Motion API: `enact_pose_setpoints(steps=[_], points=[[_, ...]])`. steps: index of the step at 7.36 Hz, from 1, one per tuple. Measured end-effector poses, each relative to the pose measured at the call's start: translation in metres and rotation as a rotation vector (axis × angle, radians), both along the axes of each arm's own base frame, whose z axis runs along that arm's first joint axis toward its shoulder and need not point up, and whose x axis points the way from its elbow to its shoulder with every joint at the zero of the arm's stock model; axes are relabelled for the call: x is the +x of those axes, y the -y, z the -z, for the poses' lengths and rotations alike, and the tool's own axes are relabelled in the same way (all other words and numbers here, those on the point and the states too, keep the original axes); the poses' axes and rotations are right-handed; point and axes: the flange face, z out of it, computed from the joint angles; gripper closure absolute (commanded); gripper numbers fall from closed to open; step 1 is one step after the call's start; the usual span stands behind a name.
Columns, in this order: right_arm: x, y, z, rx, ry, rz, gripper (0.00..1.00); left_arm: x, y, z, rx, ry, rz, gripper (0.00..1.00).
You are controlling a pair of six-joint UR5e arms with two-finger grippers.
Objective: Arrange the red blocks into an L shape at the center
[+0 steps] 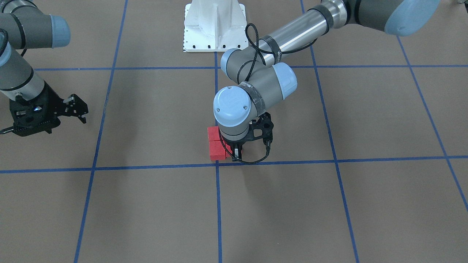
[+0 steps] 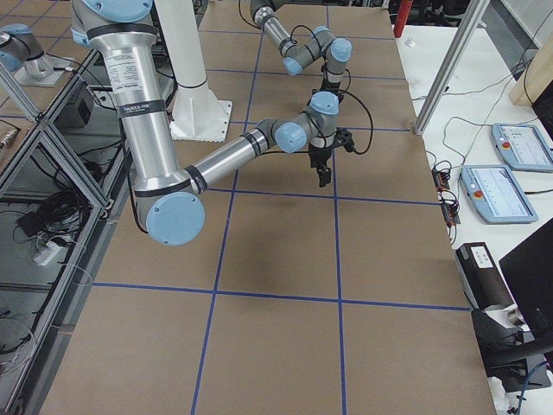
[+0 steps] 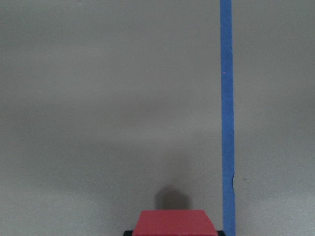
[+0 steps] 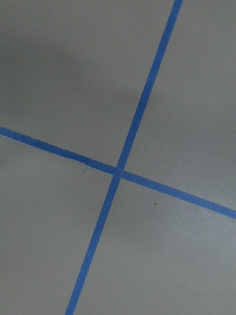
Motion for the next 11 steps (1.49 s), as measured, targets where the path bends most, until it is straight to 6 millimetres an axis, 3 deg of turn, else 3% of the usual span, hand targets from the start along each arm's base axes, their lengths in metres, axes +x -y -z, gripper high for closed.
enact_pose_setpoints(steps=[4,5,9,11], points=[[0.000,0.000,0.000,0.000,0.001,0.000,0.01,0.000,0.000,0.001,0.002,-0.002,-0.001,0.29],[0.000,0.000,0.000,0.000,0.001,0.000,0.01,0.000,0.000,0.001,0.001,-0.002,0.000,0.00],[0.000,0.000,0.003,-0.001,0.006,-0.001,0.01,0.000,-0.003,0.000,0.002,0.005,-0.011,0.00],[-0.001,0.002,0.012,0.008,0.015,-0.008,0.01,-0.019,0.009,-0.005,-0.009,0.033,0.008,0.00]])
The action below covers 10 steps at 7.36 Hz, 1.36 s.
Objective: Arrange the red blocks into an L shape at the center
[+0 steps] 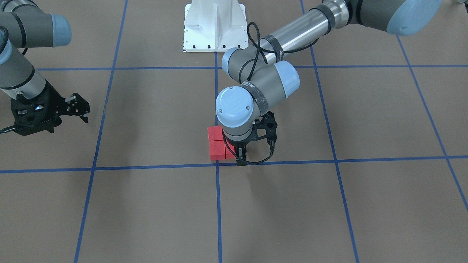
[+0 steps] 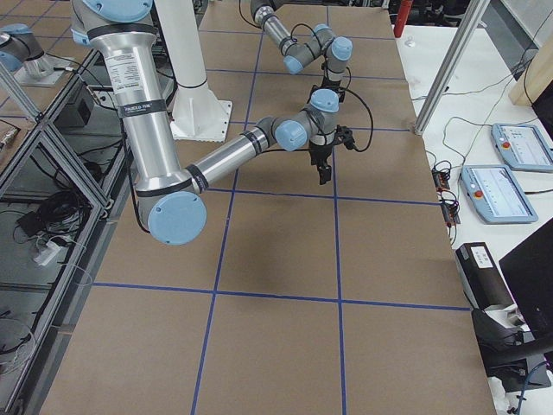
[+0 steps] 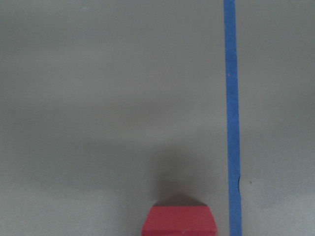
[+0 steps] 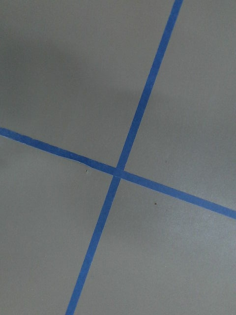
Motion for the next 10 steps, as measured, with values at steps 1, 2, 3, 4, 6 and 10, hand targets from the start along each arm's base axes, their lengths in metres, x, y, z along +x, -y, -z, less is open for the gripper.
enact_pose_setpoints(steps=[1,2,3,4,6,10], points=[[0.000,0.002,0.004,0.009,-0.001,-0.006,0.01,-0.019,0.011,0.000,0.034,0.003,0.001,0.00],[0.000,0.003,0.005,0.016,-0.006,-0.012,0.01,-0.040,0.021,0.002,0.120,0.006,-0.028,0.00],[0.001,0.004,0.004,0.020,-0.013,-0.018,0.01,-0.058,0.030,-0.004,0.220,0.019,-0.092,0.00],[0.003,0.006,0.002,0.030,-0.026,-0.028,0.01,-0.075,0.036,-0.020,0.311,0.036,-0.175,0.00],[0.011,0.012,-0.009,0.072,-0.061,-0.066,0.01,-0.109,0.032,-0.063,0.500,0.059,-0.365,0.00],[0.095,0.040,-0.062,-0.040,-0.055,-0.182,0.01,-0.237,0.024,-0.132,0.850,0.111,-0.711,0.00]])
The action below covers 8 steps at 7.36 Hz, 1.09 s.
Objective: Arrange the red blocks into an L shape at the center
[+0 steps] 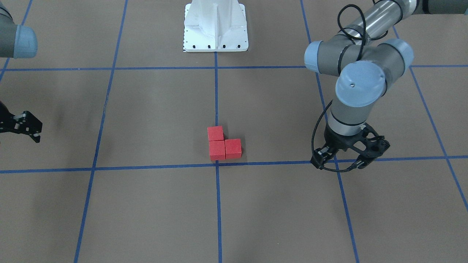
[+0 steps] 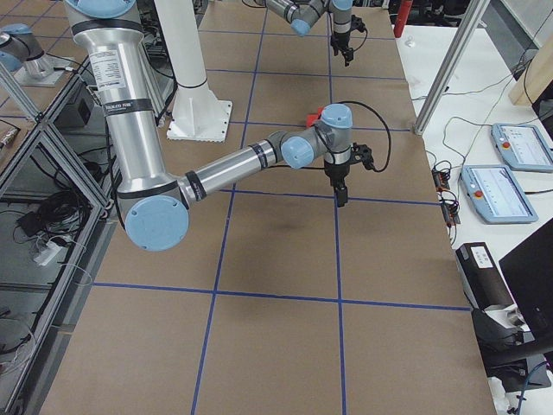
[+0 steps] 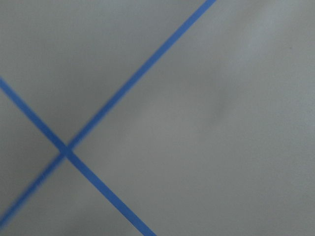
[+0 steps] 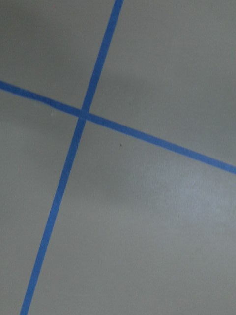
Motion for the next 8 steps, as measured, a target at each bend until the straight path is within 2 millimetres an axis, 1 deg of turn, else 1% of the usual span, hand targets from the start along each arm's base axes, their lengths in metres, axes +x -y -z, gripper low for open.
enact_pose_setpoints(steps=[2,3,4,5,6,7,8], points=[[0.039,0.000,-0.022,-0.020,0.007,-0.010,0.01,-0.084,-0.007,-0.069,0.140,0.053,-0.148,0.00],[0.057,-0.001,-0.036,-0.020,0.008,0.004,0.01,-0.125,-0.013,-0.105,0.191,0.042,-0.226,0.00],[0.080,-0.002,-0.056,-0.025,0.015,0.023,0.01,-0.172,-0.024,-0.141,0.242,0.016,-0.303,0.00],[0.109,-0.004,-0.082,-0.034,0.030,0.045,0.01,-0.220,-0.038,-0.177,0.289,0.003,-0.369,0.00],[0.142,-0.010,-0.111,-0.038,0.047,0.063,0.01,-0.269,-0.054,-0.208,0.335,0.005,-0.432,0.00],[0.171,-0.019,-0.136,-0.039,0.054,0.069,0.01,-0.313,-0.069,-0.235,0.379,0.019,-0.486,0.00],[0.194,-0.030,-0.156,-0.051,0.060,0.060,0.01,-0.348,-0.085,-0.260,0.403,0.036,-0.520,0.00]])
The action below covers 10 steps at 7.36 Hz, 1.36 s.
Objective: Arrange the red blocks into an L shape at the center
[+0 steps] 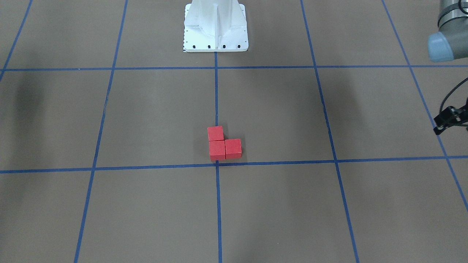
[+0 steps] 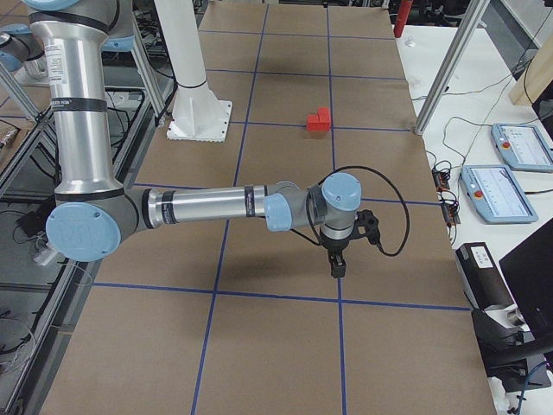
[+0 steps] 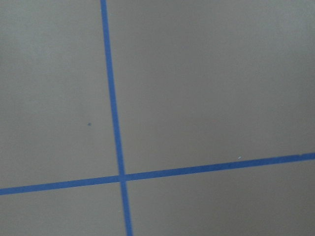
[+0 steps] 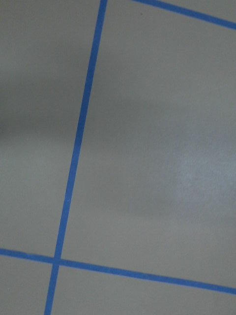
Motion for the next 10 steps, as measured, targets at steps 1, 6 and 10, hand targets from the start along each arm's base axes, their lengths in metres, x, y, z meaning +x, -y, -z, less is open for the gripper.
enact_pose_setpoints(steps=[1,6,10], points=[[0.015,-0.014,-0.017,-0.024,0.014,-0.016,0.01,-0.027,-0.017,-0.025,0.004,0.014,-0.015,0.00],[0.028,-0.056,-0.051,-0.103,0.071,-0.042,0.01,-0.050,-0.074,-0.037,0.013,0.001,-0.019,0.00],[0.029,-0.056,-0.052,-0.107,0.073,-0.044,0.01,-0.047,-0.087,-0.036,-0.063,-0.037,0.032,0.00]])
